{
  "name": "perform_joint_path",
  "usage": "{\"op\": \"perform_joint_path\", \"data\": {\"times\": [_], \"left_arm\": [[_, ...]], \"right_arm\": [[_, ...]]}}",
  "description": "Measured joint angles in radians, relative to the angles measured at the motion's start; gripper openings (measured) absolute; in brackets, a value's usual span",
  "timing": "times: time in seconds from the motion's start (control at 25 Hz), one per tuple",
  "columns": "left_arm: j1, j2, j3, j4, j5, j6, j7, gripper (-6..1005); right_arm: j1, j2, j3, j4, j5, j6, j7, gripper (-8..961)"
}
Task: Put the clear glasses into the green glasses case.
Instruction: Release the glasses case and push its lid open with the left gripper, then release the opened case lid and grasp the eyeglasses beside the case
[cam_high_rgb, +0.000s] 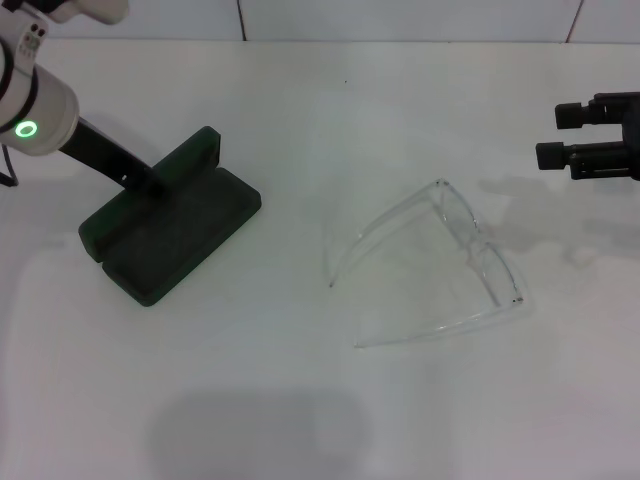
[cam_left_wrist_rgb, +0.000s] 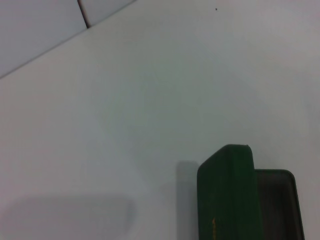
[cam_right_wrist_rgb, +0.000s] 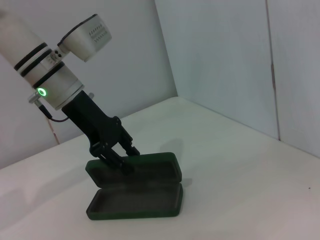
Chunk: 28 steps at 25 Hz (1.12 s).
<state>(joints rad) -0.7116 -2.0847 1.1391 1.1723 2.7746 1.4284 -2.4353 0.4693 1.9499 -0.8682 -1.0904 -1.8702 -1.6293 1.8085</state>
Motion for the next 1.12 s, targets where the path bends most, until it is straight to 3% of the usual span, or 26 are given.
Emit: {"op": "perform_joint_path", "data": {"times": [0.2, 0.44, 0.76, 0.92, 1.12], "left_arm": [[0.005, -0.001, 0.003, 0.000, 0.002, 0.002, 0.003, 516], [0.016, -0.002, 0.071, 0.002, 0.002, 0.004, 0.002, 281], [0.048, -0.008, 0.183, 0.089, -0.014, 0.042, -0.004, 183], [0.079, -0.008, 0.213, 0.202, -0.035, 0.068, -0.004, 145], [0.106, -0.007, 0.215, 0.286, -0.058, 0.102, -0.002, 123]], "right_arm": [[-0.002, 0.000, 0.000, 0.005, 0.000, 0.000, -0.001, 696], [-0.018, 0.010, 0.007, 0.007, 0.000, 0.000, -0.017, 694], [-0.035, 0.012, 0.009, 0.000, 0.000, -0.005, -0.010, 691], [0.025, 0.000, -0.020, -0.057, -0.080, -0.048, 0.110, 690], [0.088, 0.012, -0.078, -0.153, -0.223, -0.097, 0.252, 691]]}}
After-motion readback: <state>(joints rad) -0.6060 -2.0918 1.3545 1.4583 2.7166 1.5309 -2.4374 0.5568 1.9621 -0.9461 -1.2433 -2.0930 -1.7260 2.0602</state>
